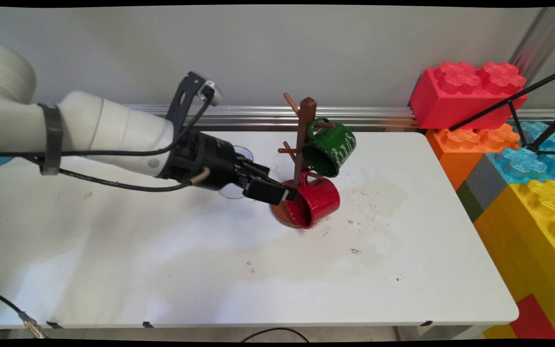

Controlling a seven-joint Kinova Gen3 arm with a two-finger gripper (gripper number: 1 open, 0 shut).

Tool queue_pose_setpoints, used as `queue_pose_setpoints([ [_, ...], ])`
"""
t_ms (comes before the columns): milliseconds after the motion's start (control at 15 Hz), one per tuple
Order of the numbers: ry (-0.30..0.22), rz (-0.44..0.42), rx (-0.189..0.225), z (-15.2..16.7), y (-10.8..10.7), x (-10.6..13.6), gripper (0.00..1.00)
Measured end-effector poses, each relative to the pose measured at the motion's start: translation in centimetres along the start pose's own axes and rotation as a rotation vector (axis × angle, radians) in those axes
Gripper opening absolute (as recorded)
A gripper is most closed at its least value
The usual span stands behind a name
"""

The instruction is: Pick up the green mug from the rack

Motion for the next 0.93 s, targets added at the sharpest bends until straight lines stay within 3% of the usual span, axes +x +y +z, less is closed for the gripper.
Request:
queue_pose_setpoints([
  [400,0.024,-0.045,0.015,1.9,1.3,-0.4,1.00],
  [933,0.056,-0.125,-0.002,4.3,2.5,-0.7,1.00],
])
